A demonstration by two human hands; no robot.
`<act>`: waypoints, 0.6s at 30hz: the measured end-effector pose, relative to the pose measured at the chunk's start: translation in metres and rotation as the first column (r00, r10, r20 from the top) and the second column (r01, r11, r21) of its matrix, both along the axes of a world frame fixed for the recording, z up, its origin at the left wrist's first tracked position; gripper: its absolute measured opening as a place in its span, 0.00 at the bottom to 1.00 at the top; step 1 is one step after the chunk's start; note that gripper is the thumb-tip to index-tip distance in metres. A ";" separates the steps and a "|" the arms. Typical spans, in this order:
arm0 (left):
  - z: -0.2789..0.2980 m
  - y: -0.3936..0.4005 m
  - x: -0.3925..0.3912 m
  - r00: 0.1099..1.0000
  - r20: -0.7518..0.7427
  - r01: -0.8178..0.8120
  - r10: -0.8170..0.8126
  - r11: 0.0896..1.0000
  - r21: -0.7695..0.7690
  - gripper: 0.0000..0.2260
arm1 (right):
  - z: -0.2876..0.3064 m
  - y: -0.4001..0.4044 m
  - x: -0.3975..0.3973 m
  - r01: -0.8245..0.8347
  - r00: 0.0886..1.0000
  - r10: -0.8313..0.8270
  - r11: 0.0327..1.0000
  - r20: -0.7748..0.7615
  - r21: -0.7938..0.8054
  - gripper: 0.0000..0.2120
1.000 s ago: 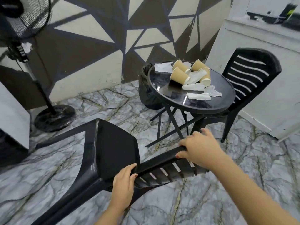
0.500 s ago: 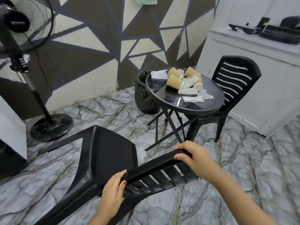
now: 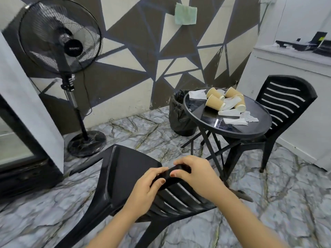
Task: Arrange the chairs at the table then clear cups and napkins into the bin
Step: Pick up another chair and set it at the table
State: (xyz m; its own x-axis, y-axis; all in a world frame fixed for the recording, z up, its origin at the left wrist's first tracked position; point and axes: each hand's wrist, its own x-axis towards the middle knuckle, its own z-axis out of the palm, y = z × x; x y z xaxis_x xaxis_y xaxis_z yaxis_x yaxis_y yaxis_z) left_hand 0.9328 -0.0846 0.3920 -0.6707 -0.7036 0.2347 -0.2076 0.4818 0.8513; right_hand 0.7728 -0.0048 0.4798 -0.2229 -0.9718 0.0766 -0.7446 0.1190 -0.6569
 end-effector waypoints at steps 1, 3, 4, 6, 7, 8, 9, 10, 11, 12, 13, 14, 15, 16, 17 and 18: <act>0.001 -0.002 0.007 1.000 -0.009 -0.018 0.018 1.000 0.005 0.13 | 0.003 -0.001 0.006 -0.021 1.000 0.021 1.000 0.018 0.006 0.17; 0.002 -0.004 0.021 0.999 -0.025 -0.043 0.043 0.999 -0.005 0.13 | 0.008 0.000 0.014 -0.076 0.996 0.075 0.997 0.057 0.018 0.17; 0.003 -0.005 0.028 0.998 -0.032 -0.054 0.053 0.998 -0.013 0.13 | 0.009 0.001 0.016 -0.103 0.991 0.100 0.994 0.086 0.032 0.17; 0.006 -0.006 0.040 0.996 -0.046 -0.083 0.082 0.996 -0.016 0.13 | 0.010 0.006 0.016 -0.143 0.983 0.132 0.986 0.126 0.080 0.16; 0.007 -0.007 0.046 0.993 -0.057 -0.101 0.100 0.995 -0.014 0.13 | 0.010 0.009 0.013 -0.148 0.981 0.133 0.983 0.139 0.105 0.16; 0.008 -0.008 0.054 0.990 -0.069 -0.122 0.121 0.992 -0.013 0.13 | 0.010 0.014 0.011 -0.147 0.980 0.127 0.981 0.152 0.123 0.15; 0.008 -0.010 0.061 0.987 -0.081 -0.143 0.141 0.990 -0.012 0.13 | 0.011 0.019 0.008 -0.143 0.980 0.120 0.980 0.162 0.139 0.14; 0.009 -0.012 0.069 0.982 -0.094 -0.163 0.161 0.987 -0.012 0.13 | 0.011 0.024 0.005 -0.142 0.979 0.116 0.978 0.169 0.150 0.13; 0.009 -0.013 0.077 0.978 -0.107 -0.183 0.181 0.983 -0.007 0.13 | 0.012 0.030 0.004 -0.143 0.978 0.114 0.976 0.178 0.162 0.12; 0.010 -0.014 0.084 0.972 -0.121 -0.204 0.202 0.979 -0.002 0.13 | 0.012 0.035 0.002 -0.148 0.975 0.115 0.974 0.189 0.172 0.12; 0.011 -0.015 0.091 0.965 -0.134 -0.225 0.224 0.974 0.006 0.13 | 0.011 0.038 0.003 -0.153 0.973 0.117 0.972 0.199 0.180 0.11; 0.014 -0.015 0.097 0.959 -0.146 -0.242 0.242 0.970 0.016 0.13 | 0.010 0.040 0.004 -0.158 0.971 0.119 0.971 0.208 0.182 0.11; 0.018 -0.016 0.103 0.955 -0.159 -0.250 0.250 0.968 0.025 0.14 | 0.008 0.042 0.007 -0.158 0.969 0.118 0.971 0.216 0.179 0.12; 0.023 -0.015 0.108 0.952 -0.174 -0.248 0.250 0.968 0.039 0.14 | 0.006 0.041 0.011 -0.153 0.969 0.114 0.973 0.220 0.173 0.12; 0.029 -0.016 0.112 0.953 -0.184 -0.236 0.241 0.971 0.047 0.15 | 0.002 0.041 0.015 -0.149 0.969 0.110 0.975 0.223 0.163 0.12; 0.036 -0.016 0.116 0.957 -0.189 -0.219 0.222 0.975 0.037 0.16 | -0.002 0.040 0.020 -0.144 0.968 0.108 0.978 0.225 0.150 0.12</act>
State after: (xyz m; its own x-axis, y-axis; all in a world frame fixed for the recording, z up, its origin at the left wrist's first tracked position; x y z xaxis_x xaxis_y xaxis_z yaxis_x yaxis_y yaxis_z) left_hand 1.0488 -0.1002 0.4284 -0.4422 -0.8338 0.3305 -0.1406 0.4284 0.8926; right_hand 0.7933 0.0353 0.4781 -0.0920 -0.9883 -0.1220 -0.6039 0.1528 -0.7823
